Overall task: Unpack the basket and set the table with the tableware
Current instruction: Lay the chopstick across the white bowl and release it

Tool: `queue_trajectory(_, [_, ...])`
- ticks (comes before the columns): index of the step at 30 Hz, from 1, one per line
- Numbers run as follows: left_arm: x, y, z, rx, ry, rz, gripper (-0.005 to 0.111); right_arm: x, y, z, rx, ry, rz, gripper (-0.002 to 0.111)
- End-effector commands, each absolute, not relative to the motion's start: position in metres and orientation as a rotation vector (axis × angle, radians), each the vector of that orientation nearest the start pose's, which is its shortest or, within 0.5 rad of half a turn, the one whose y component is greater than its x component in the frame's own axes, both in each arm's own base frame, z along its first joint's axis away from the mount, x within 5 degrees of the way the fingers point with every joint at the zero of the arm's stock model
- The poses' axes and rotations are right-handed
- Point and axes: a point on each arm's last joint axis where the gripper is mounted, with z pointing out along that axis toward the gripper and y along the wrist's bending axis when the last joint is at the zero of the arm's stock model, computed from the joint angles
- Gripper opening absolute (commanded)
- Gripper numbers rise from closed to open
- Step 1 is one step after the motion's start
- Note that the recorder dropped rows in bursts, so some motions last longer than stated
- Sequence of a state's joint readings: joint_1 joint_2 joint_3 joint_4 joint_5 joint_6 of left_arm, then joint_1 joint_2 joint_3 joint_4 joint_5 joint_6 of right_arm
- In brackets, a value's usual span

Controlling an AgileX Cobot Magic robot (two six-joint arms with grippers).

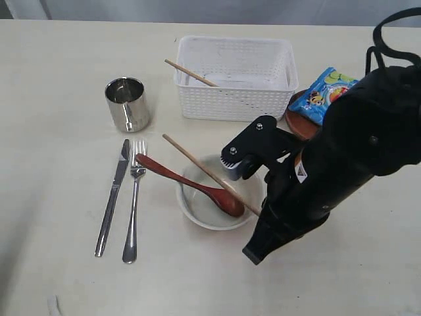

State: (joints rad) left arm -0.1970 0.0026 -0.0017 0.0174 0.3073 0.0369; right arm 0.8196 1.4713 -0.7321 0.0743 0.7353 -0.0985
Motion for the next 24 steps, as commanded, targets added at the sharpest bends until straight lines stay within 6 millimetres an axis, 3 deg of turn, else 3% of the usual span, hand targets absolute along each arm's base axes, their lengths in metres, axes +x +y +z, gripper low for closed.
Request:
queue_trajectory(1, [0.0535, -0.0101, 0.1861, 0.219, 1.771, -0.097, 0.0, 0.1579, 0.1802, 0.1836, -1.242, 2.727, 0.211, -0.001])
queue_trajectory(9, [0.0535, -0.0101, 0.1861, 0.219, 1.771, -0.097, 0.0, 0.1563, 0.1843, 0.1844, -1.116, 2.78, 0.295, -0.001])
queue_trajectory(24, [0.0535, -0.0101, 0.1861, 0.219, 1.771, -0.097, 0.0, 0.1552, 0.1834, 0.1841, -1.136, 2.789, 0.287, 0.0])
